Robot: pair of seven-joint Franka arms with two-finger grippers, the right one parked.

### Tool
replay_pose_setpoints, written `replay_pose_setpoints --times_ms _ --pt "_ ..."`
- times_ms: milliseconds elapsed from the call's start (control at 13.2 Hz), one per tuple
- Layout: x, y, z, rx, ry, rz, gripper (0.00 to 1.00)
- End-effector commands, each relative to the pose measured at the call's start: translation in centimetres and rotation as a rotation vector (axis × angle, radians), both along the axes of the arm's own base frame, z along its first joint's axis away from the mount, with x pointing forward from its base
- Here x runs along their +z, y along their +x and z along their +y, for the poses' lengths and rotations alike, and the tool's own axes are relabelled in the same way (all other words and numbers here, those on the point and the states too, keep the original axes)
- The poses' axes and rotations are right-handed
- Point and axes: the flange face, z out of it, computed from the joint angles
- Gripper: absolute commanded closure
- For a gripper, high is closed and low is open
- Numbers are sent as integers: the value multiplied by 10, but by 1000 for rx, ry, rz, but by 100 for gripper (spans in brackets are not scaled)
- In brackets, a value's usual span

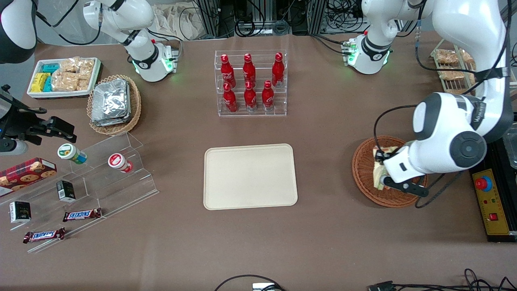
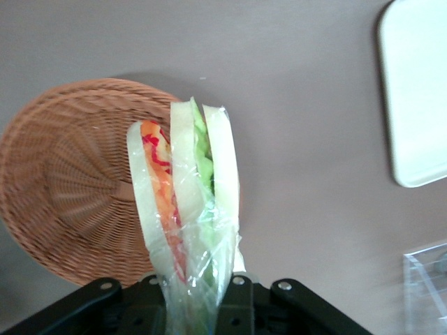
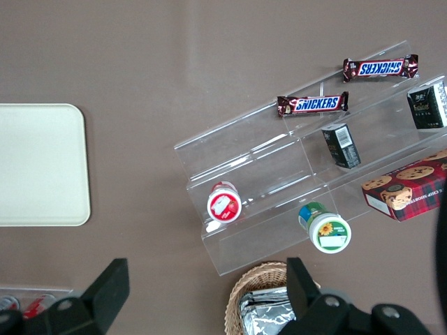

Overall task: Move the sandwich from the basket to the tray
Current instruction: 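Lift the sandwich and carry it toward the beige tray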

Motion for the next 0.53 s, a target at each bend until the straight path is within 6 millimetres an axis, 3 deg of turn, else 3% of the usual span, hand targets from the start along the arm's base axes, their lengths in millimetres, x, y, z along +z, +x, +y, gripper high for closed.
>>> replay_pose_setpoints --times_ms 0,227,455 --pt "0 3 -82 64 26 36 100" --pt "-23 2 -168 140 22 40 100" --pt "-45 2 -214 137 -45 21 100"
